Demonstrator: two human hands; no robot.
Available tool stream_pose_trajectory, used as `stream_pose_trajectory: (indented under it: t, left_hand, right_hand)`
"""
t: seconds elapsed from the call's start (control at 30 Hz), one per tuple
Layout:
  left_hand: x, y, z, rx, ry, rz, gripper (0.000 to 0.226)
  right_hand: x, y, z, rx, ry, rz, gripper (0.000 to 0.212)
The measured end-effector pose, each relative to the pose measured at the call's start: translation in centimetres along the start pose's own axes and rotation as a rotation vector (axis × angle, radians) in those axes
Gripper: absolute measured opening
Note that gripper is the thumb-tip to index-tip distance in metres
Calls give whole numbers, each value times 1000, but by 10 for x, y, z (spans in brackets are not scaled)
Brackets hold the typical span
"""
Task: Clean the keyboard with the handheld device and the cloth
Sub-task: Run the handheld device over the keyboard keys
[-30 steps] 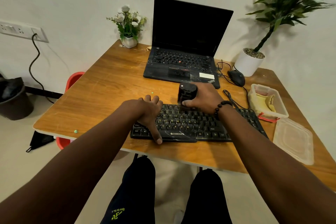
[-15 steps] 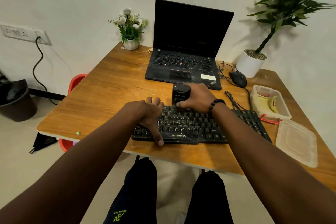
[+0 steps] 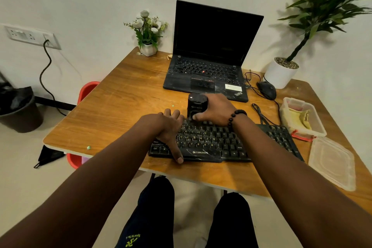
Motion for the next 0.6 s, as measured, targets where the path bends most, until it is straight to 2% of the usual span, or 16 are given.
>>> stream_pose_trajectory:
  t: [0.07,0.13,0.2,0.3,0.43,0.5,0.6]
  left_hand:
    - [1,0,0,-6,4,-5,147]
    - [1,0,0,-2,2,-4,146]
    - [1,-1,0,15,-12,2,149]
    - [0,-1,-1,18,-10,3,151]
    - [1,-1,-1,18,-10,-3,148]
    - [2,-1,0,20,-15,-4,149]
    - [1,-2,-1,18,-11,-3,149]
  right_hand:
    - [4,0,-1,-7,-90,14,42]
    - [1,-1,2,106,-129,7,37]
    - [-4,-3,8,163,-65,-6,32]
    - [-3,-7,7,43,-2,18,36]
    - [1,-5,7,169,-175,8,36]
    - [0,-1,14,214,-142,-15,35]
    - [5,0,13,121,-85,4,38]
Point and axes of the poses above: each hand's wrist, its own x-axis away from the middle knuckle, its own z-axis out of the back of the hand, y = z × x, the point moved 1 cm from there along -x, towards the middle knuckle, and after that the axes turned 9 degrees about -y, right-handed, at the moved point
